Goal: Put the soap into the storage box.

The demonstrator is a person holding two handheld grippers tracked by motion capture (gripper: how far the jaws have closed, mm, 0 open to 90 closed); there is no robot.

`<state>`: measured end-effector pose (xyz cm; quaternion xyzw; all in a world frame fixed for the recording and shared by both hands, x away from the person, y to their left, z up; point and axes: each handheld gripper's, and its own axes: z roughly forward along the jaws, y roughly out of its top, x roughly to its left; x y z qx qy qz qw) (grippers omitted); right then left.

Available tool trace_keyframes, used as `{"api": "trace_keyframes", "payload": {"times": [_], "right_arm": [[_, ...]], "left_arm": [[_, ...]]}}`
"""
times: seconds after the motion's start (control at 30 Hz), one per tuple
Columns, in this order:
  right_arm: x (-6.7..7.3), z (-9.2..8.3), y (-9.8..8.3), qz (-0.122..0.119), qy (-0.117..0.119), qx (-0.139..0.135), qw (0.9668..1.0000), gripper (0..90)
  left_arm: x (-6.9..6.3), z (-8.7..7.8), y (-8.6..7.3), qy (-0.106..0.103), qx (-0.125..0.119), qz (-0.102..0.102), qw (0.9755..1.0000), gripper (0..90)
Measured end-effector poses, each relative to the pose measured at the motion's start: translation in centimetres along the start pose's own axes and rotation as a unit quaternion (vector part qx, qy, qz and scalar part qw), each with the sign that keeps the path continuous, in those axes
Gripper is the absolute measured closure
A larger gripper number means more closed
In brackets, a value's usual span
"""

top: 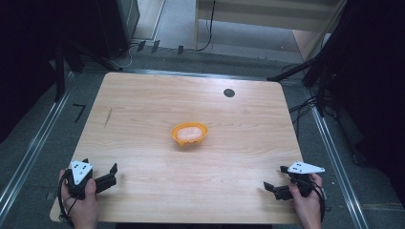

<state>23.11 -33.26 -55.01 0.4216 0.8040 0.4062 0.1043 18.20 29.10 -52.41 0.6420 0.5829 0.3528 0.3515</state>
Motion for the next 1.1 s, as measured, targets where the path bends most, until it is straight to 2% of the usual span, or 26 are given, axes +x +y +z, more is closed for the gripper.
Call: {"api": "trace_keyframes", "payload": {"times": [0.2, 0.67, 1.1], "right_arm": [[-0.2, -0.9, -0.7, 0.008, 0.009, -0.011, 0.9999, 0.0], [-0.8, -3.1, -2.5, 0.017, -0.002, -0.033, 0.9993, 0.0], [-1.0, -3.6, -3.1, 0.029, 0.007, -0.065, 0.9975, 0.0]], "left_arm": [[-0.1, 0.0, 0.0, 0.001, -0.002, 0.002, 1.0, 4.7], [-0.3, 0.1, 0.0, 0.002, 0.002, 0.013, 0.9999, 4.7], [-0.4, 0.2, 0.1, 0.006, 0.007, 0.013, 0.9999, 4.7]]}}
